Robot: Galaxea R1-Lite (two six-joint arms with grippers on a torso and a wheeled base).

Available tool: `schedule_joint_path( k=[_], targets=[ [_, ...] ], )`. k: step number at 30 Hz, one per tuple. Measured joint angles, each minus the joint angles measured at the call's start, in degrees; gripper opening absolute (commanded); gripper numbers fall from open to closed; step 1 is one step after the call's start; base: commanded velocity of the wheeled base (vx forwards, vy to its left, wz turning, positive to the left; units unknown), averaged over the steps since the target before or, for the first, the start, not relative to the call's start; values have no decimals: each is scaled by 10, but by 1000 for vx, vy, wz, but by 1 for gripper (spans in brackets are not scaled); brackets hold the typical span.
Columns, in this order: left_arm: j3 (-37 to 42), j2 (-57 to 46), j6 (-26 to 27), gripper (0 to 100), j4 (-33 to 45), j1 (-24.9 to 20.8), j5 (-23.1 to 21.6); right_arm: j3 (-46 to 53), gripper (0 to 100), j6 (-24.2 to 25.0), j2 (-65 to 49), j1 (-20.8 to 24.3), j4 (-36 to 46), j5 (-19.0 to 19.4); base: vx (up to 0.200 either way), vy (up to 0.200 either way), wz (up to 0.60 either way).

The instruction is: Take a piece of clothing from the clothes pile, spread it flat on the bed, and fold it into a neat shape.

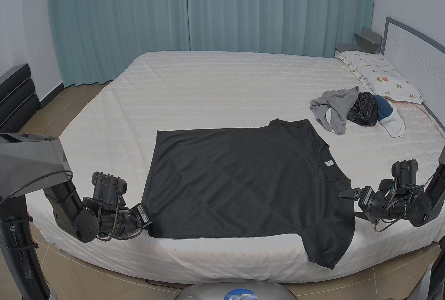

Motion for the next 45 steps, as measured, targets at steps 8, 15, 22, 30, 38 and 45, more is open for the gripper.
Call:
schedule_joint_path(
  k=[8, 15, 22, 30, 38, 45],
  targets=[
    [23, -7, -4, 0, -3, 4, 5, 5, 100, -51, 0, -18, 7, -23, 0, 0, 0],
    [37, -27, -16, 0, -4, 6, 16, 7, 100, -59, 27, -23, 8, -39, 0, 0, 0],
    [37, -32, -37, 0, -5, 6, 16, -5, 0, -75, 69, -24, -7, -52, 0, 0, 0],
    [34, -32, -41, 0, -5, 14, 16, -38, 0, -70, 118, -20, -35, -59, 0, 0, 0],
    [33, -29, -41, 0, -5, 17, 16, -75, 0, -13, 130, -25, -62, -59, 0, 0, 0],
    [34, -26, -41, 0, -5, 18, 16, -82, 100, -5, 146, -25, -114, -59, 0, 0, 0]
  ],
)
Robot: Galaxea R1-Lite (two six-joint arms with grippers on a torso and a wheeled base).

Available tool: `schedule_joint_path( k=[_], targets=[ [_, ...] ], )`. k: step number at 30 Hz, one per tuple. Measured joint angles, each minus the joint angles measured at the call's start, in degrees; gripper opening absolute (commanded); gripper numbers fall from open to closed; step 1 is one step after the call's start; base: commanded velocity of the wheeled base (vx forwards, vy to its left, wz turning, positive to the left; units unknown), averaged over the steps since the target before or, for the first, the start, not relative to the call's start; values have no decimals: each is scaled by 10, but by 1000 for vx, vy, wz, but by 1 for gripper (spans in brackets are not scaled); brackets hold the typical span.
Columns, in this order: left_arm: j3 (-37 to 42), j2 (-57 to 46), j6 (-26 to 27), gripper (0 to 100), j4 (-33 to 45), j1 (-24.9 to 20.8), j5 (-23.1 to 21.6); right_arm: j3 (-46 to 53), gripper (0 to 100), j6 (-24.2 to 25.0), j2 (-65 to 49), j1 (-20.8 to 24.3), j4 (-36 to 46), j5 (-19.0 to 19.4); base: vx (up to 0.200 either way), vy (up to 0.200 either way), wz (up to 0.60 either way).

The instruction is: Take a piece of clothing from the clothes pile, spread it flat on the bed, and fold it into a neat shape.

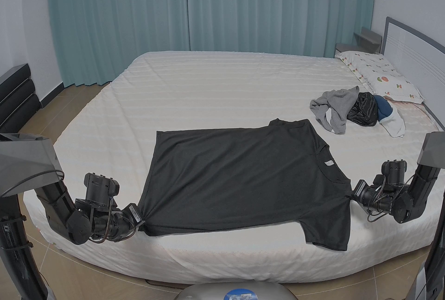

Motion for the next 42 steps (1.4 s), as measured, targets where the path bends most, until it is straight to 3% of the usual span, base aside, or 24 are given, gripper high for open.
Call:
schedule_joint_path(
  k=[8, 14, 24, 38, 39, 42],
  targets=[
    [0, 1, -1, 0, 0, 0, 0, 13, 100, -1, 9, -4, -10, 8, 0, 0, 0],
    [1, 1, -1, 0, 0, 0, 0, 43, 100, -17, -16, -19, -14, 39, 0, 0, 0],
    [2, 1, -1, 0, 0, 1, -1, 137, 100, -148, -42, -25, -38, 125, 0, 0, 0],
    [2, 1, -1, 0, 0, 1, -1, 165, 100, -136, 29, 4, -154, 132, 0, 0, 0],
    [2, 1, -1, 0, 0, 1, -1, 166, 0, -135, 33, 5, -155, 131, 0, 0, 0],
    [2, 1, -1, 0, 0, 1, -1, 169, 0, -135, 37, 5, -155, 128, 0, 0, 0]
  ],
)
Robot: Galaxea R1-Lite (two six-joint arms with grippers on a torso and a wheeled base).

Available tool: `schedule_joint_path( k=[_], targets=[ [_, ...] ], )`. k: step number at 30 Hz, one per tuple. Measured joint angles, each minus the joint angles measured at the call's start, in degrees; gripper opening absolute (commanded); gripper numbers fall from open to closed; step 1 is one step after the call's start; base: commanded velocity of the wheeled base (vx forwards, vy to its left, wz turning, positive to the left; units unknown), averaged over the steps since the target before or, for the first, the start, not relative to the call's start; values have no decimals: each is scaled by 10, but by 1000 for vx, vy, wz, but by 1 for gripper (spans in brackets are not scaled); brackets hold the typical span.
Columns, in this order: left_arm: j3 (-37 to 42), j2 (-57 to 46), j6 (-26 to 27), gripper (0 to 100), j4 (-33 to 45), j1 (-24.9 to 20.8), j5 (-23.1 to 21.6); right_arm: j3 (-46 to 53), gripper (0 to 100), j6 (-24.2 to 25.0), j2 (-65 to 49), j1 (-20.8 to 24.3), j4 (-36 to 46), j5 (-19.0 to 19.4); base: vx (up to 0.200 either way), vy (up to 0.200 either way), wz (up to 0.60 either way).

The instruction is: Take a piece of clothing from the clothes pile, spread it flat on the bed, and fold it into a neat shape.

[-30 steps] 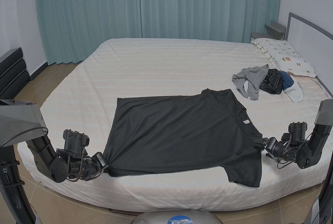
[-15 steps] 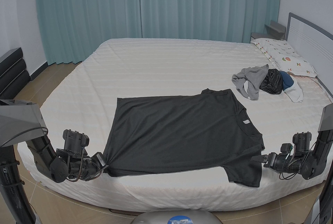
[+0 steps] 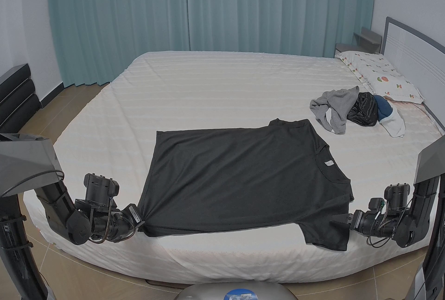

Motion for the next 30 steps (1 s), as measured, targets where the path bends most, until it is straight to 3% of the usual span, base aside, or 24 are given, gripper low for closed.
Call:
schedule_joint_path(
  k=[22, 30],
  targets=[
    [15, -7, 2, 0, 0, 11, -2, 67, 0, -1, -55, -22, -1, -4, 0, 0, 0],
    [45, -23, 8, 0, -33, 11, 1, 106, 0, -5, -91, -29, -2, 1, 0, 0, 0]
  ],
)
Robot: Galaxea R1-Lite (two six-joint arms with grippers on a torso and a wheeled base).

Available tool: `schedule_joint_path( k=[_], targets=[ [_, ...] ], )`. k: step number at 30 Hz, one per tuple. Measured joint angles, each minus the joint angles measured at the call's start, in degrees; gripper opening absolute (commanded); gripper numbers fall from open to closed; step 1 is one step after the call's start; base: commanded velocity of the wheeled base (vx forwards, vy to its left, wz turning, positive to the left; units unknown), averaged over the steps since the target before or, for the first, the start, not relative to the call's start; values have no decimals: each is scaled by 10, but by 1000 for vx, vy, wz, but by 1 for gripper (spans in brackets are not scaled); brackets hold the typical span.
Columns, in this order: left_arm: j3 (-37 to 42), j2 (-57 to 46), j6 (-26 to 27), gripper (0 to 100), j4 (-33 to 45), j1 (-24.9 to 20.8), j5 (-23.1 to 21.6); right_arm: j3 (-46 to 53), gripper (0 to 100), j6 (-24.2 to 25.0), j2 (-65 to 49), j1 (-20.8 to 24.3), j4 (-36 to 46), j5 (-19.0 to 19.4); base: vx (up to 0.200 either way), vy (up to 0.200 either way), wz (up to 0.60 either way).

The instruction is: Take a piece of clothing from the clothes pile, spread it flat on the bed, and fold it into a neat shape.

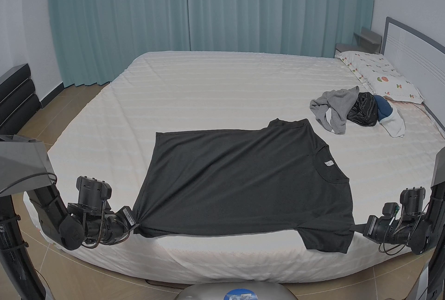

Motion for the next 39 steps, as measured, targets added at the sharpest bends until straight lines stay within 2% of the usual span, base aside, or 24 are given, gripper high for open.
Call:
schedule_joint_path(
  k=[5, 10, 21, 29, 34, 39],
  targets=[
    [16, -10, 3, 0, -5, 0, 2, 6, 0, 0, -20, -8, 14, 2, 0, 0, 0],
    [25, -17, 12, 0, -6, -1, 4, 7, 0, -9, -45, -13, 70, 2, 0, 0, 0],
    [49, -21, 30, 0, -37, -16, 1, 7, 0, -73, -141, -31, 232, -2, 0, 0, 0],
    [77, -23, 55, 0, -57, -33, 5, 8, 0, -126, -181, -39, 310, -5, 0, 0, 0],
    [94, -27, 84, 0, -58, -35, 8, 7, 0, -135, -192, -40, 327, -8, 0, 0, 0],
    [107, -36, 101, 0, -58, -36, 11, 8, 0, -149, -217, -40, 379, -10, 0, 0, 0]
  ],
)
